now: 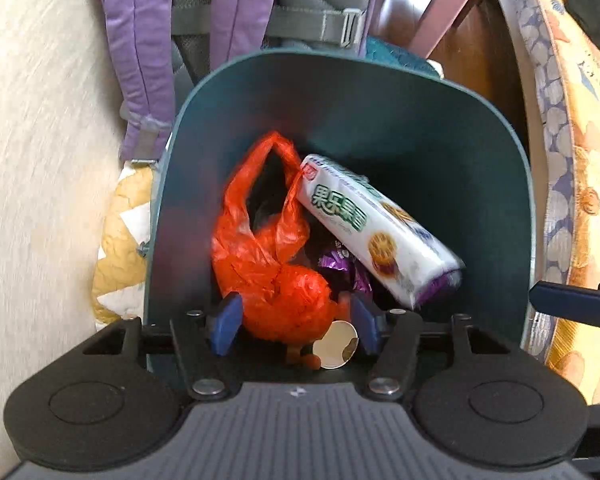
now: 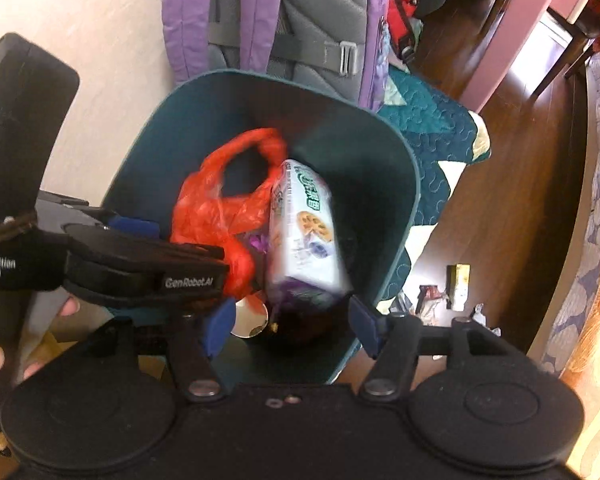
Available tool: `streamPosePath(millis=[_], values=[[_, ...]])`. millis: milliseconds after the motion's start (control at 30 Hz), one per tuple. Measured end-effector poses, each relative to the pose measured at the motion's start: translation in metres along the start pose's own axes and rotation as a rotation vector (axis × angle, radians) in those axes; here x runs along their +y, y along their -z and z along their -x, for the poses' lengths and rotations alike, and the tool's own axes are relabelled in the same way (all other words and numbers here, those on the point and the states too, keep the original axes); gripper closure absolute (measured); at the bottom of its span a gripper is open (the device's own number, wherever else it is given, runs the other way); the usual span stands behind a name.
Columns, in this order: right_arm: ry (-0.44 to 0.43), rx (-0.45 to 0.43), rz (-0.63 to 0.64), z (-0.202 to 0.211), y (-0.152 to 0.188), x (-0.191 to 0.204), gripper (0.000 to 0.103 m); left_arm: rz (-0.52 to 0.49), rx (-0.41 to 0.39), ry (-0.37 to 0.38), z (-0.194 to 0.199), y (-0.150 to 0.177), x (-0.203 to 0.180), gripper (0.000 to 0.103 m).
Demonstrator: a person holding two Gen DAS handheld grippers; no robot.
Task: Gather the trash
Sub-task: 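Lower both tools into the wastebasket and open them to drop the items, then withdraw both tools from the wastebasket back toward the floor trash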
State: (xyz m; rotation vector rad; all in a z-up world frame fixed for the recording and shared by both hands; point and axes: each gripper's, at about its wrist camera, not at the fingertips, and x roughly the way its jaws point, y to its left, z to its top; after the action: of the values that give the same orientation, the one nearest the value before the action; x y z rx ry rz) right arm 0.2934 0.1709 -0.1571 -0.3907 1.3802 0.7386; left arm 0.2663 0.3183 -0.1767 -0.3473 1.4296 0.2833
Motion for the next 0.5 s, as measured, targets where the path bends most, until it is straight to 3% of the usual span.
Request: streamPosePath(millis=[300, 500], values=[[-0.057, -0.104, -0.012, 0.044, 0.022, -0.009, 0.038, -0.022, -0.107, 0.037, 0.047, 0.016, 0.0, 0.045], [-0.067, -0.2, -0.019, 0.086, 0.044, -0.019, 0.035, -0.106, -0.207, 0.056, 0.087, 0.029, -0.015, 0.045]])
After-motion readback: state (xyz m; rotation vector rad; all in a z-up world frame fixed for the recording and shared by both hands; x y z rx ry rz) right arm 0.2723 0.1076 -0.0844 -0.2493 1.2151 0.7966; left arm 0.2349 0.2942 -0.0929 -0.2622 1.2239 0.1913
